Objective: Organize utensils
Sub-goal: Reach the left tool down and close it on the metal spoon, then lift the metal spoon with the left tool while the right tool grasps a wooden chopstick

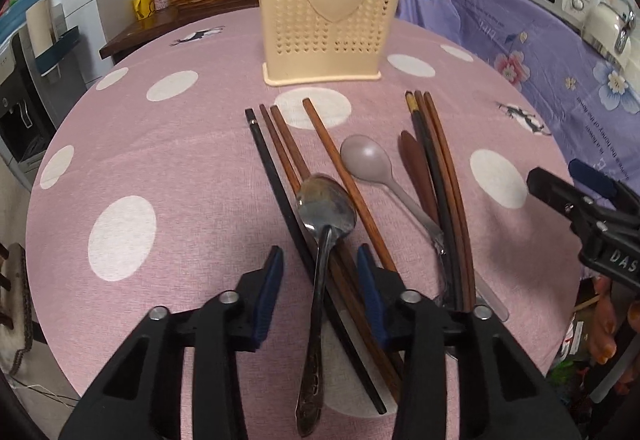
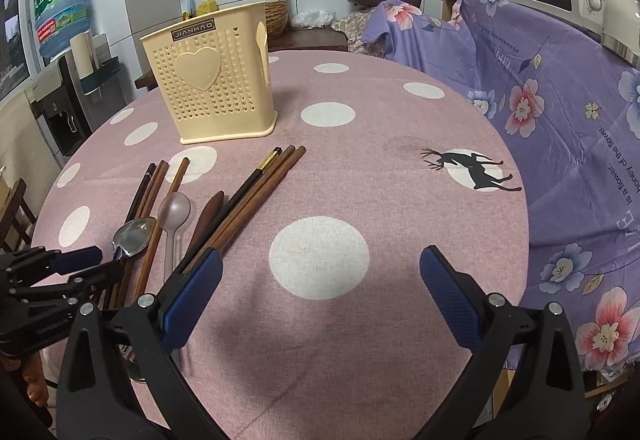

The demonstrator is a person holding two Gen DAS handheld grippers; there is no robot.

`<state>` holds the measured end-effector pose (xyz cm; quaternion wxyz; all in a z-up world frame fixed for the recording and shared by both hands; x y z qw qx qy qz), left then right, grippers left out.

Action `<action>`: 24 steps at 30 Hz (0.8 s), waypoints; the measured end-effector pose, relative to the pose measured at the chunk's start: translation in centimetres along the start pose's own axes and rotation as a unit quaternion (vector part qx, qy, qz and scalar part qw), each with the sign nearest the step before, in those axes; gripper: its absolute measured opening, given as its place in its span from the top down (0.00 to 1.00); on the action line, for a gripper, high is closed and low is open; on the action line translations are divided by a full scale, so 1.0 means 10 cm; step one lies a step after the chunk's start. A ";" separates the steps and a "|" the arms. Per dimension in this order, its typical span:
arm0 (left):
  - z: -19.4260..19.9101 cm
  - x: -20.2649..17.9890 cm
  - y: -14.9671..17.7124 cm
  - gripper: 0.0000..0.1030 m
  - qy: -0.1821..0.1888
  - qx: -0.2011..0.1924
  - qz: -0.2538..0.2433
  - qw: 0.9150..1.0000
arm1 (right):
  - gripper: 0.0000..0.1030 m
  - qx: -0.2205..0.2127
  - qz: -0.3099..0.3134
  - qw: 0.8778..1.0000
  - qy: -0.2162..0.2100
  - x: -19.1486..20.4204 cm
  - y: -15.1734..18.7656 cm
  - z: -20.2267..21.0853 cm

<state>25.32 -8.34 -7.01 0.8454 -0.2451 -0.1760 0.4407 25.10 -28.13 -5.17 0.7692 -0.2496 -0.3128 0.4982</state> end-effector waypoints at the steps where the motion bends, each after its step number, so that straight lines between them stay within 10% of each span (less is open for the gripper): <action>1: 0.01 0.01 0.00 0.71 0.005 -0.003 0.004 1.000 | 0.05 -0.001 0.001 1.000 0.000 0.00 0.00 0.01; 7: 0.04 0.06 -0.03 0.91 0.014 -0.007 0.025 1.000 | 0.05 -0.006 -0.001 1.000 0.001 -0.01 0.00 0.01; 24: 0.07 0.73 -0.03 0.94 -0.017 -0.030 0.111 0.993 | 0.05 0.013 0.002 1.000 -0.003 0.13 -0.19 -0.21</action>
Point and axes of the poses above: each gripper's, at about its wrist camera, not at the fingertips, and z roughly against the way its jaws point, x to its left, y to its underside, the point moved 4 cm from there along -z, roughly the way its jaws point, and after that the axes turned 13 degrees about -z, right-handed, at the moved point
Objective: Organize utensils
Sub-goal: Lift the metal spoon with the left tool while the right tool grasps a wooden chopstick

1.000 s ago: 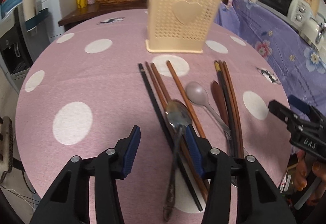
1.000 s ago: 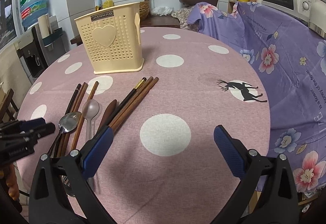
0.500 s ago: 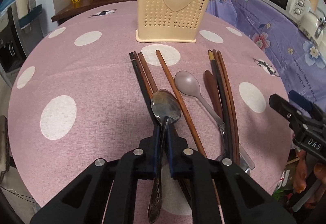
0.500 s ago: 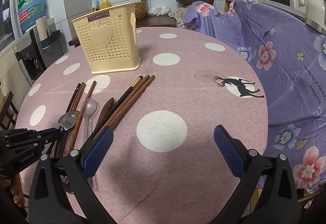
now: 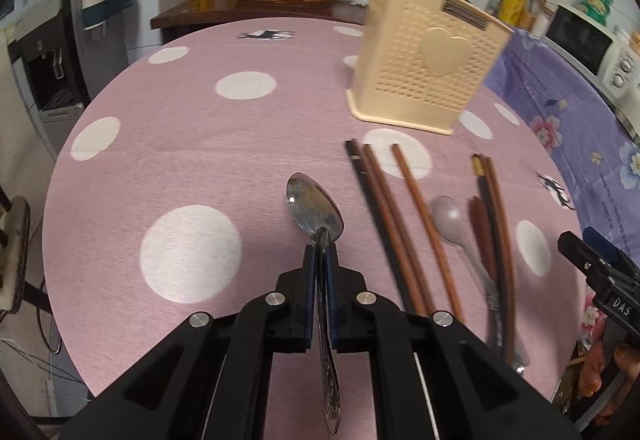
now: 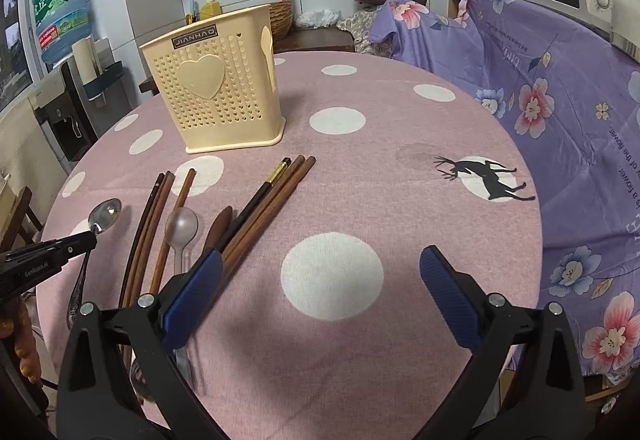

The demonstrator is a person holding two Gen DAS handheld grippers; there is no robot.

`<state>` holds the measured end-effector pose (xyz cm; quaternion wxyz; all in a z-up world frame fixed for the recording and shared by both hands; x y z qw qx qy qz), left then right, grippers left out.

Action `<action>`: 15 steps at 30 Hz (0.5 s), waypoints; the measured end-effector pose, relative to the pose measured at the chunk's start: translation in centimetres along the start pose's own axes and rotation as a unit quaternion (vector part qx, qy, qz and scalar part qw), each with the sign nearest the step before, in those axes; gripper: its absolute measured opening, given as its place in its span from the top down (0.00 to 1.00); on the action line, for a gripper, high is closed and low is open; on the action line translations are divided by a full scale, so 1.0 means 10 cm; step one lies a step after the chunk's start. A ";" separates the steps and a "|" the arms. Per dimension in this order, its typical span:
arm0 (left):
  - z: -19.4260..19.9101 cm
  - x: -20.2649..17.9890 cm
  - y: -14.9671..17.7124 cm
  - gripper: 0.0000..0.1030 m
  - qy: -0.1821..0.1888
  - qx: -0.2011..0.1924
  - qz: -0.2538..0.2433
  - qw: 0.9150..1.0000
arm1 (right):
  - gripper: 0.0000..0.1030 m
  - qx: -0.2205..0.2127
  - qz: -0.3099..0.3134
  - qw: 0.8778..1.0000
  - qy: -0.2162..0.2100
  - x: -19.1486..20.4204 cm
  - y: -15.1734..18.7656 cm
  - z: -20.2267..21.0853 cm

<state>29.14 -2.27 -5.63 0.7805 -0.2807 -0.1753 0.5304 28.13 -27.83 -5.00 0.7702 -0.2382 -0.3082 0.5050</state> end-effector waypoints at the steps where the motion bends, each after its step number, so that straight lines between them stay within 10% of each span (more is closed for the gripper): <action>1: -0.03 0.04 0.00 0.94 -0.002 0.003 0.004 1.000 | 0.05 0.007 0.003 1.000 0.003 0.04 -0.03 -0.06; 9: -0.08 0.16 0.04 0.93 -0.015 0.002 0.015 1.000 | 0.38 0.061 -0.067 0.996 0.011 0.09 -0.31 -0.52; 15: -0.03 0.22 0.05 0.56 -0.033 -0.005 0.012 0.999 | 0.61 0.110 -0.104 0.988 0.010 0.11 -0.41 -0.84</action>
Point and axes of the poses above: each gripper's, at about its wrist camera, not at the fingertips, and z roughly against the way its jaws point, x to its left, y to its underside, the point moved 4 cm from there along -z, roughly the way its jaws point, and after that the axes turned 13 degrees about -z, right-handed, at the moved point
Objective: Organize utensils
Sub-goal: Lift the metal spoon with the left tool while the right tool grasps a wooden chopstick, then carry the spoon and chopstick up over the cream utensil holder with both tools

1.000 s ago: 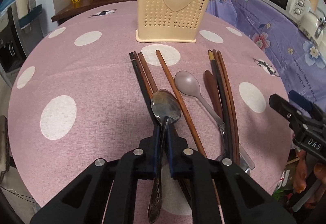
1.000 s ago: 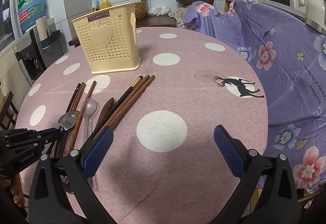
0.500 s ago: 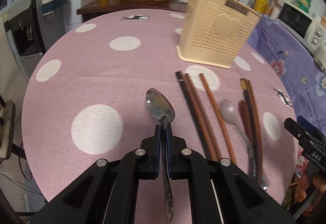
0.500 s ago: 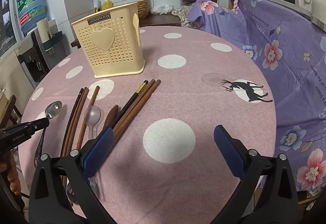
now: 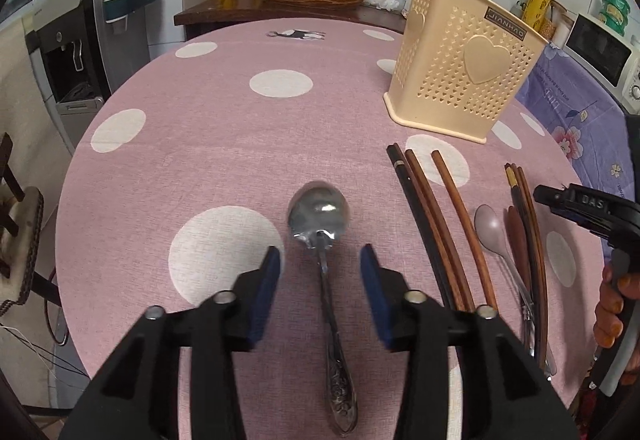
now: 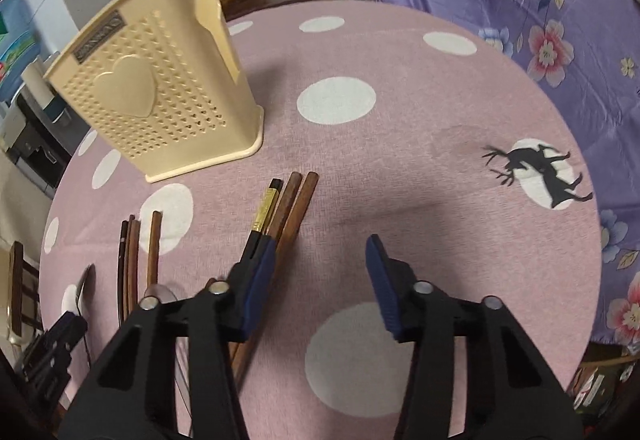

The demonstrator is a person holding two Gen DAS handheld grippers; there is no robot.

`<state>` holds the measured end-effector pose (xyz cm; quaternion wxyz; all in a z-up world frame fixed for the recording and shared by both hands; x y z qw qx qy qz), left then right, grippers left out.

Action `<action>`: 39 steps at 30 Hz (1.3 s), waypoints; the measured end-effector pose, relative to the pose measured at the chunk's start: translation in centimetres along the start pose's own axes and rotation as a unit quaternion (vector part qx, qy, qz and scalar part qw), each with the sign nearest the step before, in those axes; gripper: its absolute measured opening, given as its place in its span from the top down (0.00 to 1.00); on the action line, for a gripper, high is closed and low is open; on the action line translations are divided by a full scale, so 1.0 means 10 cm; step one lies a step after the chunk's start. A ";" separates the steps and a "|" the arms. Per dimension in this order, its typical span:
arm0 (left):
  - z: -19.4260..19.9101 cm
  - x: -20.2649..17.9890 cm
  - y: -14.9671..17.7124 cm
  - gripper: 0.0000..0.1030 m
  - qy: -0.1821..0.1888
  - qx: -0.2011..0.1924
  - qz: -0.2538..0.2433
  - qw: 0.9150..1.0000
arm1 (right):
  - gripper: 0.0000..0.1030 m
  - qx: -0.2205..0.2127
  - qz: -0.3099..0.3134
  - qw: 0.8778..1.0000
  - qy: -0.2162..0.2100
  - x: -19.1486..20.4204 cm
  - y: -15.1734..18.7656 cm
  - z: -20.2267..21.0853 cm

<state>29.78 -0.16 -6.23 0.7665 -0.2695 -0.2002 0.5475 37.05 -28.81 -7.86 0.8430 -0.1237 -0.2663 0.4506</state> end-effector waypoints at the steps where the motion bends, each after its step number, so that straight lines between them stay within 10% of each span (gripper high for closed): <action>1: 0.01 0.01 0.00 0.55 -0.005 -0.002 -0.003 1.000 | 0.61 0.006 -0.003 1.000 -0.004 0.02 -0.02 -0.03; 9: 0.03 0.10 0.03 0.49 -0.012 0.002 -0.006 1.000 | 0.84 0.010 0.020 0.999 0.035 0.05 -0.27 -0.18; 39: -0.40 0.08 -0.34 0.42 0.008 0.130 -0.012 0.991 | 0.84 0.024 0.028 0.998 0.053 0.22 -0.22 -0.25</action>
Point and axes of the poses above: each gripper's, at about its wrist camera, not at the fingertips, and z roughly against the way its jaws point, x to its left, y to its underside, the point moved 4 cm from there along -z, roughly the way its jaws point, and after that the axes turned 13 degrees about -z, right-handed, at the moved point
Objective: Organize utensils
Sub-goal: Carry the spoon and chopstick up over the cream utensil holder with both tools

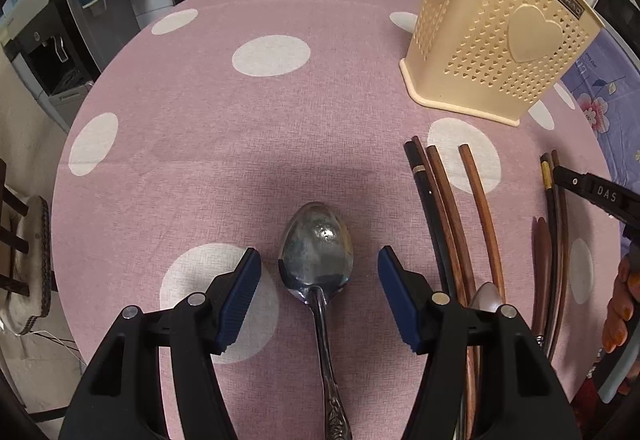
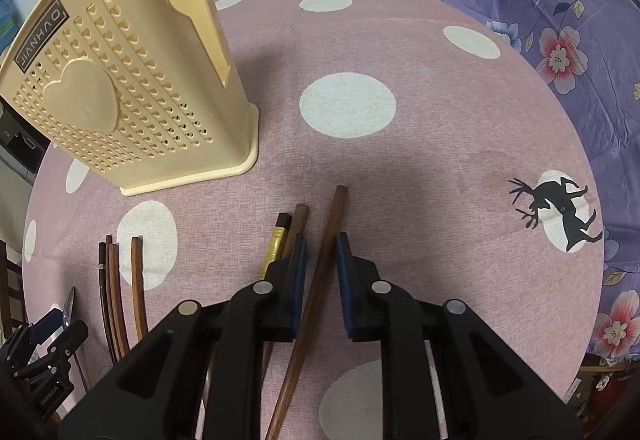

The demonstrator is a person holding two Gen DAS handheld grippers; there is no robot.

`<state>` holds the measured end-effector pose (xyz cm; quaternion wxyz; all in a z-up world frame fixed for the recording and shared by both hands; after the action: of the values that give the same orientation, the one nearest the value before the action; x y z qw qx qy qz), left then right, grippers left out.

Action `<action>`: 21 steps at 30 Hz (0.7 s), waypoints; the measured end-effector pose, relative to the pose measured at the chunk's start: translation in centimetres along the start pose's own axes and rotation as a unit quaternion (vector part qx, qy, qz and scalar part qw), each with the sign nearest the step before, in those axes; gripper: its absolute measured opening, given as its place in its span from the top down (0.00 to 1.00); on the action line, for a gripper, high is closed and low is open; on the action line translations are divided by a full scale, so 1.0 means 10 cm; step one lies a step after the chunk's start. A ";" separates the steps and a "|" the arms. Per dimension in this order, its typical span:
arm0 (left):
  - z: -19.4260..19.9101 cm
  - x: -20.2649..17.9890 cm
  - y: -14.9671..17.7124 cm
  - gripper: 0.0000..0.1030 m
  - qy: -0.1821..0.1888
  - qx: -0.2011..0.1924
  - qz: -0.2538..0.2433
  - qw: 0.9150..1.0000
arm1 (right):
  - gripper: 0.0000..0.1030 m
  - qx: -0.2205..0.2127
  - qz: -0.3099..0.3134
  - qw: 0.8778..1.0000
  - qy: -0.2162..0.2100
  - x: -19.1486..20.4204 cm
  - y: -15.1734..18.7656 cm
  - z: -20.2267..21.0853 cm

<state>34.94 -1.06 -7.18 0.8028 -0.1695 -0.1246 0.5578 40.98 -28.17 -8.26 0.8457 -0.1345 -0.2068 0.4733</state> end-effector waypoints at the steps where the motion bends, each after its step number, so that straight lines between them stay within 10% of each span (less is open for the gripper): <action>1: 0.00 0.02 -0.01 0.42 0.006 0.002 0.006 1.000 | 0.84 0.000 0.001 1.000 0.000 0.01 0.00 0.00; 11: -0.03 0.02 -0.12 0.63 0.001 0.017 0.024 1.000 | 0.84 0.000 0.008 1.000 0.002 0.04 0.00 -0.01; 21: -0.08 -0.02 -0.22 0.64 0.007 0.012 0.027 1.000 | 0.89 0.000 0.007 1.000 -0.005 0.03 -0.02 -0.01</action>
<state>37.01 -2.02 -6.98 0.7904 -0.1672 -0.1080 0.5794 41.25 -28.03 -8.19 0.8415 -0.1338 -0.2099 0.4796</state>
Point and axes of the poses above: each gripper's, at about its wrist camera, not at the fingertips, and z roughly against the way its jaws point, x to its left, y to its underside, the point moved 4 cm from there along -z, roughly the way its jaws point, and after that the axes turned 13 degrees about -z, right-handed, at the moved point
